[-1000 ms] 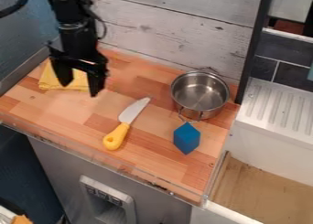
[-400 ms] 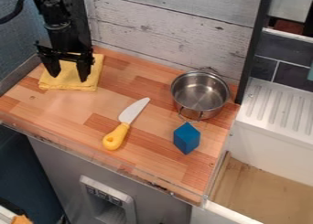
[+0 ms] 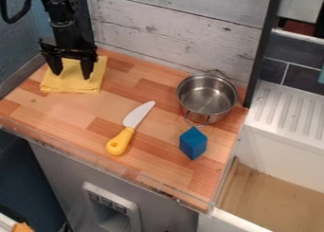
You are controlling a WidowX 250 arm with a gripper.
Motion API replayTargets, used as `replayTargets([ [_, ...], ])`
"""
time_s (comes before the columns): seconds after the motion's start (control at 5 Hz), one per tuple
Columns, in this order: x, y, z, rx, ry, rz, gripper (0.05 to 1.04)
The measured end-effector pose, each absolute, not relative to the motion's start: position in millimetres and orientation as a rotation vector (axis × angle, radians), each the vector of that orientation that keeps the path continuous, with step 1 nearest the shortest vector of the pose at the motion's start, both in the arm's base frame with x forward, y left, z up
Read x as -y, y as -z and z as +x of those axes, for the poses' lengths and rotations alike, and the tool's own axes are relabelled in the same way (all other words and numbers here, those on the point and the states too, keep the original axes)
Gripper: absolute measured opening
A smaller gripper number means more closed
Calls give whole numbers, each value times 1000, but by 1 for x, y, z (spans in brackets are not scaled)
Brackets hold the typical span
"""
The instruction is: Remove the yellow towel from the top left to the middle bottom of the counter
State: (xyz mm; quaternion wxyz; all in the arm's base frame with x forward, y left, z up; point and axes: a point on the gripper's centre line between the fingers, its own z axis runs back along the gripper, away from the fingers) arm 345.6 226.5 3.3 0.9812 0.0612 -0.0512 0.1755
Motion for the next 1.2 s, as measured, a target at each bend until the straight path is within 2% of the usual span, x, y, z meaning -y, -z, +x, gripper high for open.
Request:
replayTargets([
  [0.2,-234,-2,355,116,-370,135,1001],
  [0.4,-235,10,363,117,-371,98,1001],
  [0.8,-232,15,344,121,-387,44,1001],
  [1.2,-218,16,318,103,-392,20,1001],
])
